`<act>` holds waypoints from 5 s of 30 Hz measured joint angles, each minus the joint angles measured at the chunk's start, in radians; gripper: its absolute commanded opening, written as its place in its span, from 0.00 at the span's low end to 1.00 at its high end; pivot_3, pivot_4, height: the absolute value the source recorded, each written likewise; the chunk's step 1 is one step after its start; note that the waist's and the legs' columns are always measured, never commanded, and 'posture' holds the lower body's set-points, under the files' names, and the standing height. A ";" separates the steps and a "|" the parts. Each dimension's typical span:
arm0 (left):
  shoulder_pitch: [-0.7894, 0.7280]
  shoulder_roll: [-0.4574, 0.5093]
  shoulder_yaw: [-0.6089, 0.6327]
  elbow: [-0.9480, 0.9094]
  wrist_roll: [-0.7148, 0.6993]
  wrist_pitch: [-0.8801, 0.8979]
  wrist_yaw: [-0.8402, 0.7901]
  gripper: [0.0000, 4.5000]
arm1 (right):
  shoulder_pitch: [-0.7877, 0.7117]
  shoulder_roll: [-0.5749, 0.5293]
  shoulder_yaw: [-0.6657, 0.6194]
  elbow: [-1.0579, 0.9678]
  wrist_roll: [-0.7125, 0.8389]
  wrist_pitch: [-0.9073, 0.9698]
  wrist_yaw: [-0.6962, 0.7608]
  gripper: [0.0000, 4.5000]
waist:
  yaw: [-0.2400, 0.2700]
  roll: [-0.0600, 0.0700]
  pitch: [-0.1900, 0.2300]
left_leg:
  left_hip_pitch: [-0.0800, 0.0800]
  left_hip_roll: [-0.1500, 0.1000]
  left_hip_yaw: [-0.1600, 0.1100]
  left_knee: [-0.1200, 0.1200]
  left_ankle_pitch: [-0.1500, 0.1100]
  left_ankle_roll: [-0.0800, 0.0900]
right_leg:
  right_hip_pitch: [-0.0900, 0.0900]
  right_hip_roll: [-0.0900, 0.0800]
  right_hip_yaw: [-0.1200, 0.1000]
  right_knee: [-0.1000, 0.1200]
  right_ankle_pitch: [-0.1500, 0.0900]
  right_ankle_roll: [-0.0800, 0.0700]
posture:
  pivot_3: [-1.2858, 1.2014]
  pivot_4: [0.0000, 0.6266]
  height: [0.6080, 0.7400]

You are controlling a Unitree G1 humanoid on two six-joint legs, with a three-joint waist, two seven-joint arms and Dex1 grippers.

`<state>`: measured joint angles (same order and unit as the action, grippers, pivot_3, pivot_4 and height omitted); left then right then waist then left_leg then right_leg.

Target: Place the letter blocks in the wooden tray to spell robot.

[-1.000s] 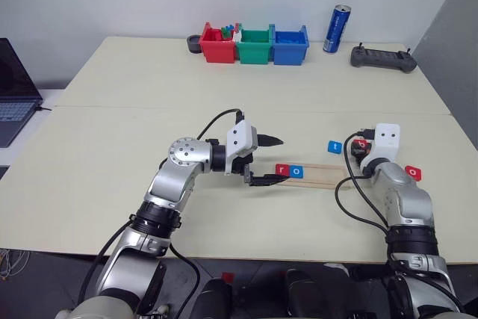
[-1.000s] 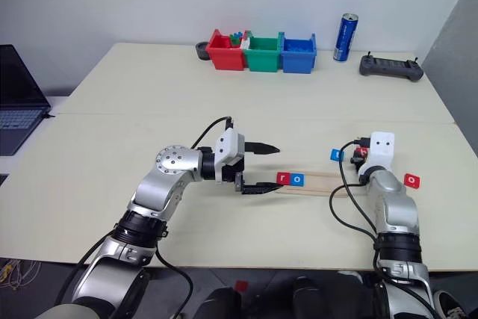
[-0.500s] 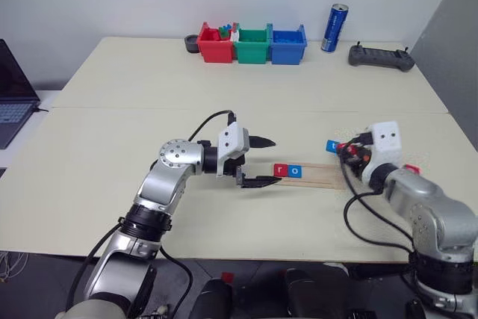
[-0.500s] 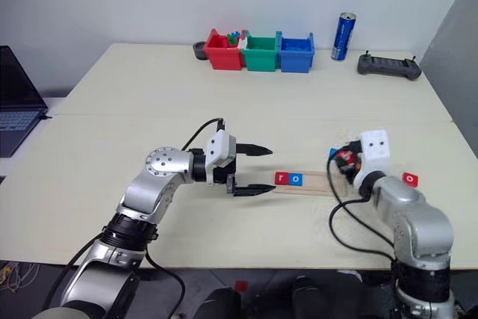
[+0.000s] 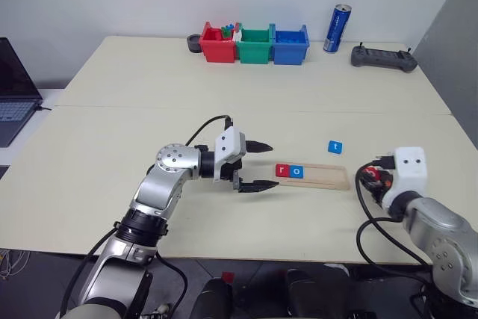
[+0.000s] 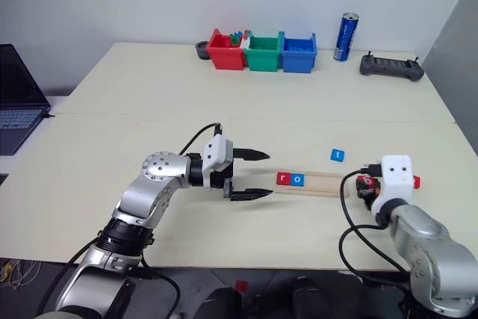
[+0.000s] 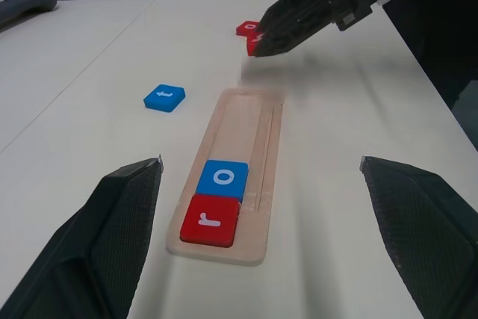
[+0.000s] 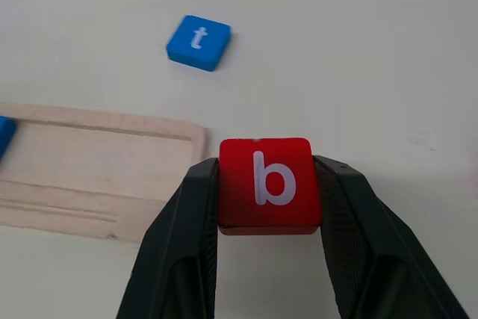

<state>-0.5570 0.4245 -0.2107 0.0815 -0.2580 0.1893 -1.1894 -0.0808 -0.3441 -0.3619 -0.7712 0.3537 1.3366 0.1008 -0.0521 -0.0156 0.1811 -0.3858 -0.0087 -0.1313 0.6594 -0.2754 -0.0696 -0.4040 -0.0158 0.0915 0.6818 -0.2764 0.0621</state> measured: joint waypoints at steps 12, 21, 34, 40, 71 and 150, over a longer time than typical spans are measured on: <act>-0.038 -0.038 -0.012 0.031 -0.001 -0.017 0.003 1.00 | 0.078 0.059 0.001 0.099 -0.051 -0.104 -0.021 0.33 | -0.003 0.000 0.000 | 0.001 0.000 0.001 0.000 0.000 0.000 | 0.000 0.000 0.001 0.000 0.000 0.000 | 0.52 0.24 1.00; -0.032 -0.035 -0.012 0.026 -0.001 -0.014 0.022 1.00 | 0.087 0.049 0.002 0.108 -0.058 -0.120 -0.015 0.86 | -0.003 0.000 0.000 | 0.001 0.000 0.001 0.000 0.000 0.000 | 0.001 0.000 0.001 0.000 0.000 0.000 | 0.52 0.24 1.00; -0.033 -0.041 -0.012 0.028 -0.002 -0.018 0.030 1.00 | 0.012 -0.242 -0.036 0.125 0.027 -0.088 0.212 0.99 | -0.002 0.000 0.000 | 0.001 0.000 0.001 0.000 0.000 0.000 | 0.001 0.000 0.001 -0.001 0.000 0.000 | 0.52 0.24 1.00; -0.043 -0.058 -0.019 0.041 -0.001 -0.027 0.020 1.00 | 0.134 -0.483 -0.042 0.196 0.136 -0.442 0.685 0.99 | 0.001 -0.001 0.001 | 0.001 -0.001 0.001 0.001 0.000 0.001 | 0.003 0.000 0.000 -0.002 0.000 0.001 | 0.52 0.24 1.00; -0.023 0.001 -0.027 0.000 -0.046 -0.014 -0.097 1.00 | -0.285 -0.625 0.382 1.296 -0.168 -1.311 1.296 0.85 | -0.003 -0.003 0.003 | 0.009 -0.001 0.001 0.001 -0.001 0.001 | 0.011 -0.002 0.000 -0.003 0.000 0.001 | 0.52 0.24 1.00; -0.026 0.058 0.020 0.007 -0.053 -0.023 -0.108 1.00 | -0.578 -0.320 0.550 1.275 -0.253 -1.240 1.276 0.86 | -0.006 -0.002 0.004 | 0.006 -0.001 -0.002 0.001 -0.001 0.001 | 0.009 -0.003 -0.003 -0.003 0.001 0.001 | 0.52 0.24 1.00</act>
<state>-0.5831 0.4821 -0.1910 0.0887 -0.3106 0.1663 -1.2977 -0.6587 -0.6640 0.1881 0.5033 0.1008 0.0970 1.3769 -0.0580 -0.0176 0.1850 -0.3798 -0.0100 -0.1335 0.6605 -0.2759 -0.0690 -0.3953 -0.0185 0.0883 0.6789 -0.2759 0.0629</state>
